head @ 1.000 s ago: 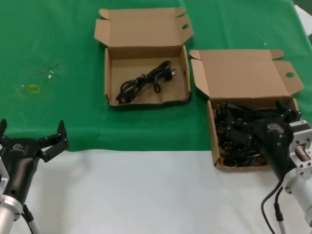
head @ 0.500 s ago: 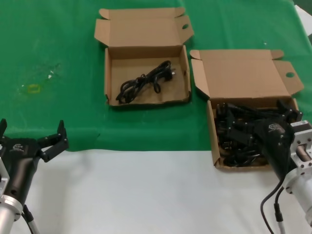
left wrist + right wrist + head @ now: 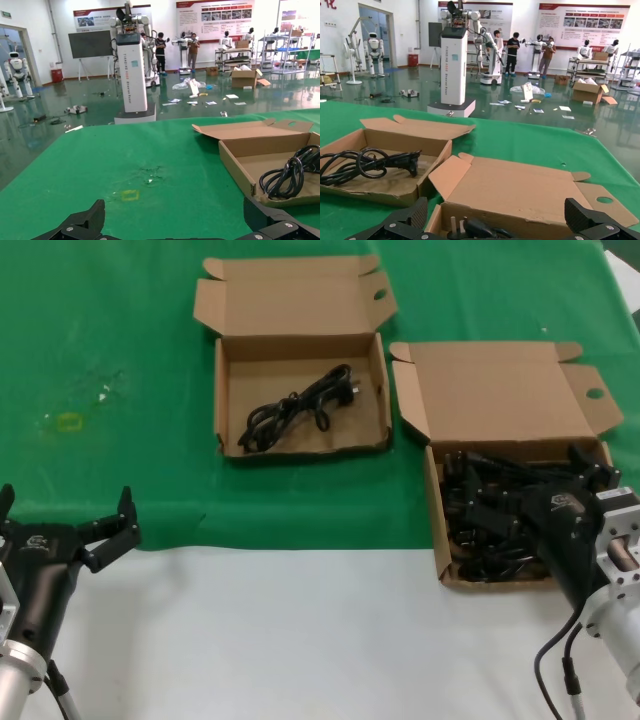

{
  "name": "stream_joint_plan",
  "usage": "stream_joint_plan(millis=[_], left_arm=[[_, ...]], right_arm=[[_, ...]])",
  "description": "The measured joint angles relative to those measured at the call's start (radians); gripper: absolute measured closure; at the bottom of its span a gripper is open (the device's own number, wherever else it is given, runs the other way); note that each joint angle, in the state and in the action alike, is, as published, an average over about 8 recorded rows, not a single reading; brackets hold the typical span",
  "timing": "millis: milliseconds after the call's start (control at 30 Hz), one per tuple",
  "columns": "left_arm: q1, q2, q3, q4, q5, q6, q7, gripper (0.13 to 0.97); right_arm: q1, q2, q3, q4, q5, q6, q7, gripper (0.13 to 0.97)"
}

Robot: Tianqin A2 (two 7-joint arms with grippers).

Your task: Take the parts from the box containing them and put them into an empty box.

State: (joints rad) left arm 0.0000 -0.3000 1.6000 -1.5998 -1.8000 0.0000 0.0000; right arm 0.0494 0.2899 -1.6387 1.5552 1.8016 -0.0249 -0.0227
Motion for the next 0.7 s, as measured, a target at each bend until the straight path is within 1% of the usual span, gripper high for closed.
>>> stream_joint_plan(millis=[700], left_arm=[[0.000, 0.000, 0.000, 0.000, 0.000, 0.000, 0.000, 0.132]], right_arm=[[0.000, 0.000, 0.000, 0.000, 0.000, 0.000, 0.000, 0.129]])
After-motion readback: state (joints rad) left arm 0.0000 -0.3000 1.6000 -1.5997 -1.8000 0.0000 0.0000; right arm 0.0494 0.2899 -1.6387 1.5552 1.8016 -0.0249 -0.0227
